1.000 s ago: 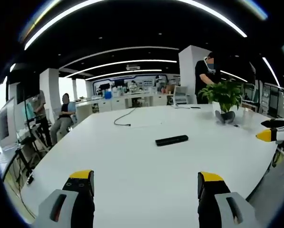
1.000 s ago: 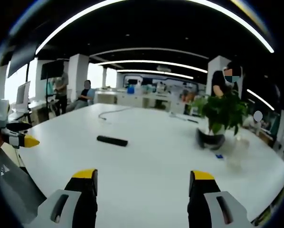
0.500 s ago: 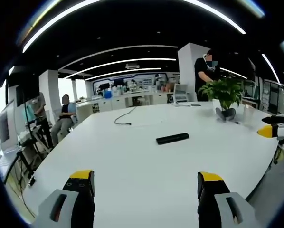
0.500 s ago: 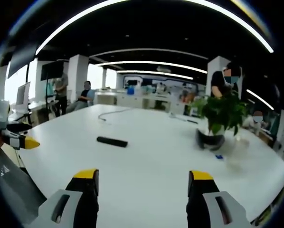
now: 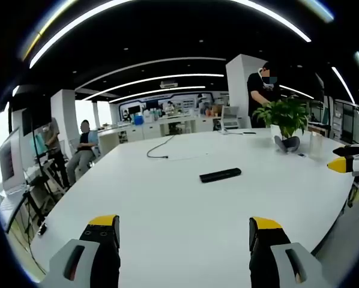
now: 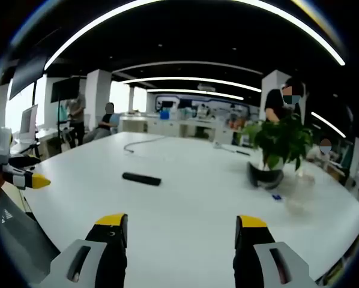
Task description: Press the specified remote control buttons in sequence, fully releasing each button before pressing the next.
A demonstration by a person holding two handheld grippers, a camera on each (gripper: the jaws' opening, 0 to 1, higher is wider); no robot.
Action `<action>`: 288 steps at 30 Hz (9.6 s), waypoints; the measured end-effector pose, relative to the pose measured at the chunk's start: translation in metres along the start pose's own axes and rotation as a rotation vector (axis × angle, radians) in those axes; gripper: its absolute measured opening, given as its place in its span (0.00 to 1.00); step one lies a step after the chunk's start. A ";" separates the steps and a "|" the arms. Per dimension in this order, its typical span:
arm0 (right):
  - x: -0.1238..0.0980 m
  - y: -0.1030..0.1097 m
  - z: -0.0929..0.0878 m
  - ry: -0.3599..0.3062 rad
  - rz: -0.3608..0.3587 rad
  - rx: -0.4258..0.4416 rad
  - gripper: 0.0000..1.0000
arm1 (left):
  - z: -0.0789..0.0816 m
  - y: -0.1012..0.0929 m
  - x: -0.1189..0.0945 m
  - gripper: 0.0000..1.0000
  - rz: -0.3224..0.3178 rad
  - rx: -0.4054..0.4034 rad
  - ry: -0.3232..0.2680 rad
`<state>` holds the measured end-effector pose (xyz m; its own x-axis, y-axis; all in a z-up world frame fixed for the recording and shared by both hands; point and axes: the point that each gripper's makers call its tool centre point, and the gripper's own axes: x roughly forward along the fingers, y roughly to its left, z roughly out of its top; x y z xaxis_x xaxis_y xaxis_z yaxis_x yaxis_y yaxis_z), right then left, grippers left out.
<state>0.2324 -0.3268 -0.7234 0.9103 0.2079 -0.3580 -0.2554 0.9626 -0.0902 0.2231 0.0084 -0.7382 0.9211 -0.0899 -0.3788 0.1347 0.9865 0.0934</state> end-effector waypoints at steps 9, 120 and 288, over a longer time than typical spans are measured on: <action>0.001 0.003 -0.004 0.024 0.017 0.002 0.70 | 0.004 0.001 -0.002 0.92 0.004 -0.006 -0.019; 0.005 -0.008 -0.029 0.165 -0.040 0.030 0.50 | 0.064 -0.085 0.234 0.53 -0.828 0.687 0.480; -0.034 0.064 -0.142 0.980 0.248 0.094 0.00 | -0.083 -0.132 0.104 0.23 -0.872 0.921 0.728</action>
<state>0.1391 -0.2970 -0.8488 0.1562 0.2102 -0.9651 -0.3351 0.9304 0.1484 0.2705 -0.1194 -0.8664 0.0797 -0.2366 -0.9683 0.9800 0.1963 0.0327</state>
